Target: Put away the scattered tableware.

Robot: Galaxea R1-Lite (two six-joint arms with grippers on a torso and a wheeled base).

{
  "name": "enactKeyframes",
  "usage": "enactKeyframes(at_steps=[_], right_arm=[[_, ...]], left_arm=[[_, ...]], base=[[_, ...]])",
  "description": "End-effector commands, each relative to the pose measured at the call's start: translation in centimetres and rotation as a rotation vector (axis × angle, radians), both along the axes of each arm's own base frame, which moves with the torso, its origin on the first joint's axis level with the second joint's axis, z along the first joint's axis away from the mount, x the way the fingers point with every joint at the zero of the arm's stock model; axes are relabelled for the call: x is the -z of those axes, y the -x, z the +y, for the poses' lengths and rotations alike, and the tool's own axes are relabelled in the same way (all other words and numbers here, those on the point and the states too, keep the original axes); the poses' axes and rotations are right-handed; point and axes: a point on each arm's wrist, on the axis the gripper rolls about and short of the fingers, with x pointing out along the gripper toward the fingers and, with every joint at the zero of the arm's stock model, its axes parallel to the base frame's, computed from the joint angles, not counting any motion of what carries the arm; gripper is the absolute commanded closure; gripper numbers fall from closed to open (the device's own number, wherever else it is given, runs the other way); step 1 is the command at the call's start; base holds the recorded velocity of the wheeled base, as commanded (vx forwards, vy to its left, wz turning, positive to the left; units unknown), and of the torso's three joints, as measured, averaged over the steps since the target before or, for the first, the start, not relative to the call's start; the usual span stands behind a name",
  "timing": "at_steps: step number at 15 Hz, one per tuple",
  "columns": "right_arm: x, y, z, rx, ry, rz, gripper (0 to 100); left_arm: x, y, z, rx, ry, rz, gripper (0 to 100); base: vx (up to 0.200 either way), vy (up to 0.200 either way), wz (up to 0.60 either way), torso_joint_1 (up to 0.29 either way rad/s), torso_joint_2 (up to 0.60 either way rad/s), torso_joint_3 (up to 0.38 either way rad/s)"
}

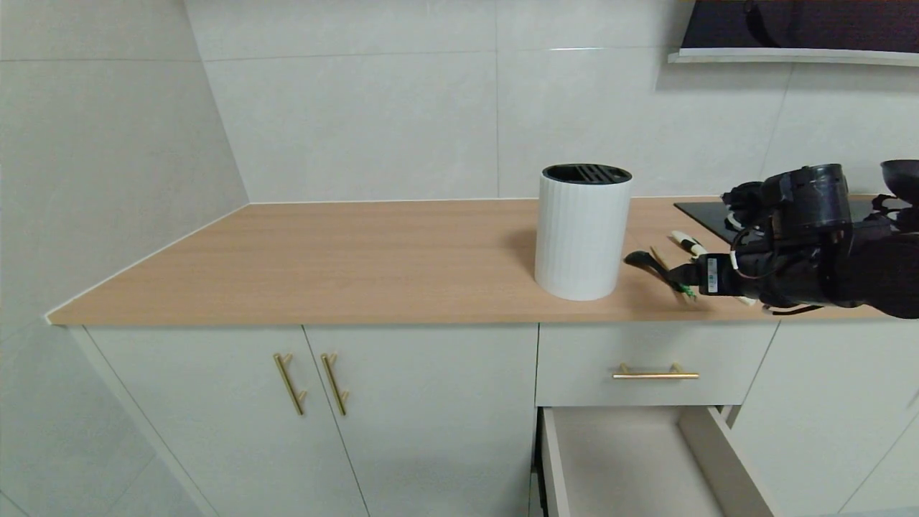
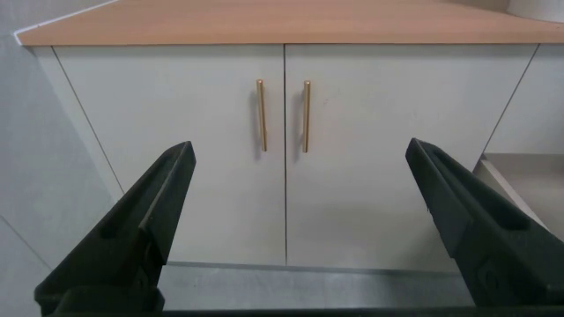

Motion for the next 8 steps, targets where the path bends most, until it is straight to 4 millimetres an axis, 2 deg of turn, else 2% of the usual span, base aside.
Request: enactKeyframes(at_steps=[1,3,8], right_arm=[[2.4,-1.9,-0.2,0.028,0.015,0.052,0],[3.5,-3.2,-0.1,0.035,0.013,0.031,0],[4.8,-4.1,-0.3,0.048,0.019,0.048,0]], left_arm=[[0.0,0.0,0.0,0.0,0.0,0.0,0],[0.0,0.0,0.0,0.0,0.0,0.0,0],[0.0,0.0,0.0,0.0,0.0,0.0,0]], base=[[0.0,0.0,0.0,0.0,0.0,0.0],[0.0,0.0,0.0,0.0,0.0,0.0],[0.0,0.0,0.0,0.0,0.0,0.0]])
